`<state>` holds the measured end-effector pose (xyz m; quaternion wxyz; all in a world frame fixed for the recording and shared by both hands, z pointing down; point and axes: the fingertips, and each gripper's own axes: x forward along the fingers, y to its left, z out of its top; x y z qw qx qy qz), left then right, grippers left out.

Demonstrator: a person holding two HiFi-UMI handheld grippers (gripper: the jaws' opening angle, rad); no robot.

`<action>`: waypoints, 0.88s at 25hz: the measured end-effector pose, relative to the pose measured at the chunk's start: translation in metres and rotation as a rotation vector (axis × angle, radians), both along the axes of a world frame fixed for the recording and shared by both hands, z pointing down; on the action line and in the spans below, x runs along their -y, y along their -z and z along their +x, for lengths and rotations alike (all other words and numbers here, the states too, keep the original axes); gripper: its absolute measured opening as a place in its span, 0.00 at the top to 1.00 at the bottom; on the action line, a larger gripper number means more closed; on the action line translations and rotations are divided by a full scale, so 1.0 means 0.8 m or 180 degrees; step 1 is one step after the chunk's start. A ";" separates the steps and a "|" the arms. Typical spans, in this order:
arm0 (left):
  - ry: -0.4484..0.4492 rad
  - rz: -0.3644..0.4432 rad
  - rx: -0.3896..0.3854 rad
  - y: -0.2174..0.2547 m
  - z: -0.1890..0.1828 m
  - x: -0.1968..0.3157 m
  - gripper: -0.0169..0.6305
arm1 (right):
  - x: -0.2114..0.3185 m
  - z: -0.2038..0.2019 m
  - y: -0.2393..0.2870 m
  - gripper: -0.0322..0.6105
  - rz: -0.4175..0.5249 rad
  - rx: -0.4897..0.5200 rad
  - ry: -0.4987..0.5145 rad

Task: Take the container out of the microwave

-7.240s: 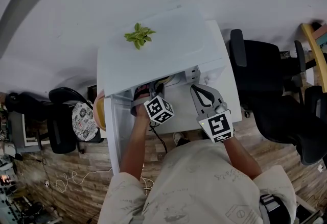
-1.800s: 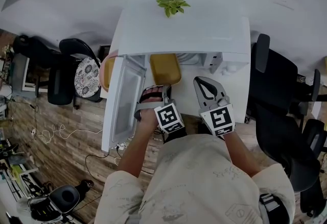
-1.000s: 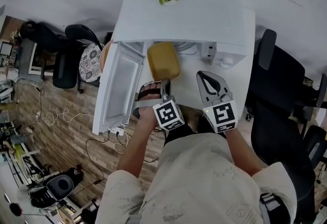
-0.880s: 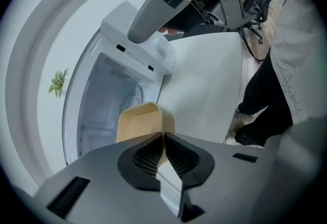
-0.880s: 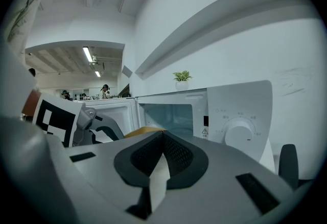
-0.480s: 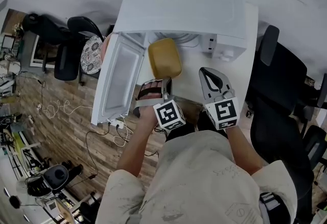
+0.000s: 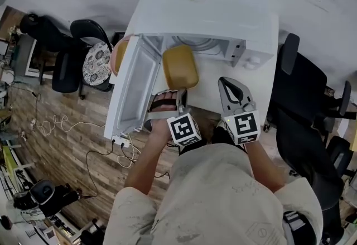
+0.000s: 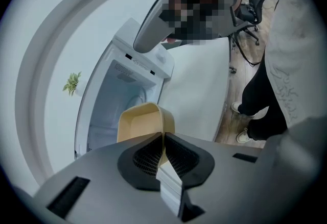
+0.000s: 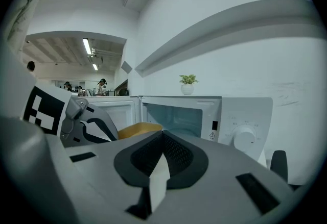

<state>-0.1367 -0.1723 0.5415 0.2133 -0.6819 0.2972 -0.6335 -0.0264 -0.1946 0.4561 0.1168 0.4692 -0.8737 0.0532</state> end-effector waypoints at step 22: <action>-0.0176 0.0095 -0.0090 0.023 -0.036 -0.014 0.94 | -0.003 -0.073 0.018 0.93 0.0110 -0.0139 0.0148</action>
